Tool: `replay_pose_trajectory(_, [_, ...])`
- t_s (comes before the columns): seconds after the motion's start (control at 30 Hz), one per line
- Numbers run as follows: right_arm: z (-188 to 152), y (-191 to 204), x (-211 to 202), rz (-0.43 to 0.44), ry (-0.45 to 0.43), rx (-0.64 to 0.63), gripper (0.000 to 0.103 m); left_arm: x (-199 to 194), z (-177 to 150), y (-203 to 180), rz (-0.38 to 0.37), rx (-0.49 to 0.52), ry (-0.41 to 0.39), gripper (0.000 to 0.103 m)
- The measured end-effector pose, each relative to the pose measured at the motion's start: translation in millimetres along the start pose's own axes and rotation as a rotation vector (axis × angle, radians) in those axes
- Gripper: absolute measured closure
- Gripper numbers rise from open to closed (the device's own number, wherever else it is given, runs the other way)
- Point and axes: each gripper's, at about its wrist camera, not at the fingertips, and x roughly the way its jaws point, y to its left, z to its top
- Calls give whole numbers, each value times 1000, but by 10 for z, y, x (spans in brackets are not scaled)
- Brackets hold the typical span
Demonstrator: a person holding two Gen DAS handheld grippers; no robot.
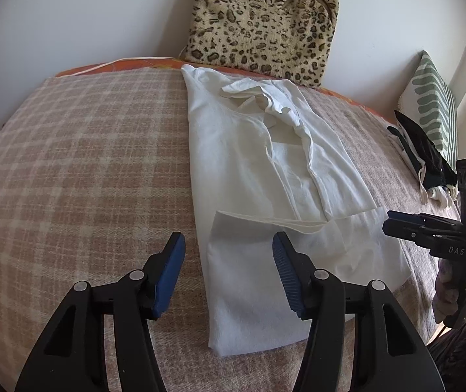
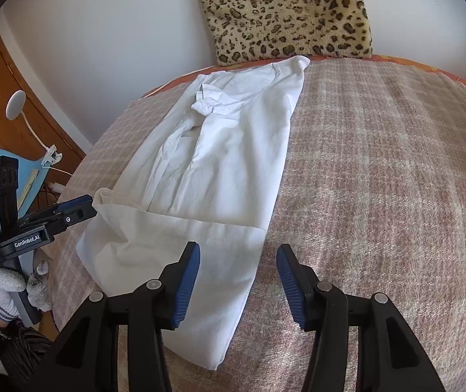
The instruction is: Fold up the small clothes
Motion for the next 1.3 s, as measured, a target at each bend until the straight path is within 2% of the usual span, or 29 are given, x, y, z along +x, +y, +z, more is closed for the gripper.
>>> replay_pose_trajectory(0.13, [35, 12, 32, 11, 3, 1, 51, 49, 37, -78, 17, 39, 0, 48])
replay_pose_trajectory(0.27, [58, -4, 65, 36, 12, 22, 60, 81, 49, -117, 5, 42, 4, 53])
replay_pose_trajectory(0.33, [49, 7, 70, 38, 16, 15, 62, 101, 42, -166, 14, 67, 11, 67])
replay_pose_trajectory(0.37, [45, 13, 73, 37, 18, 9, 64, 112, 36, -180, 20, 75, 14, 69])
replay_pose_trajectory(0.43, [46, 29, 78, 30, 18, 1, 67, 125, 36, -171, 28, 78, 21, 80])
replay_pose_trajectory(0.5, [46, 39, 78, 27, 16, -5, 70, 127, 47, -136, 33, 65, 25, 83])
replay_pose_trajectory(0.53, [46, 46, 74, 24, 14, -7, 73, 119, 56, -108, 35, 55, 24, 89])
replay_pose_trajectory(0.67, [44, 56, 74, 19, 12, -17, 77, 85, 80, -52, 60, 37, 13, 90])
replay_pose_trajectory(0.9, [40, 60, 93, 13, 21, -21, 75, 132, 71, -89, 58, 60, 38, 89])
replay_pose_trajectory(1.0, [39, 57, 95, 12, 21, -22, 75, 161, 65, -102, 82, 69, 53, 83])
replay_pose_trajectory(1.1, [34, 60, 94, 14, 18, -23, 76, 154, 55, -114, 81, 80, 49, 84])
replay_pose_trajectory(1.13, [36, 64, 96, 11, 16, -25, 78, 149, 51, -114, 79, 81, 44, 93])
replay_pose_trajectory(1.17, [39, 65, 93, 8, 13, -26, 83, 145, 49, -113, 82, 81, 39, 97])
replay_pose_trajectory(1.23, [48, 73, 70, 7, 1, -27, 96, 109, 46, -109, 87, 75, 24, 99])
replay_pose_trajectory(1.3, [66, 97, 26, 14, -22, -34, 98, 52, 48, -88, 100, 65, 2, 99])
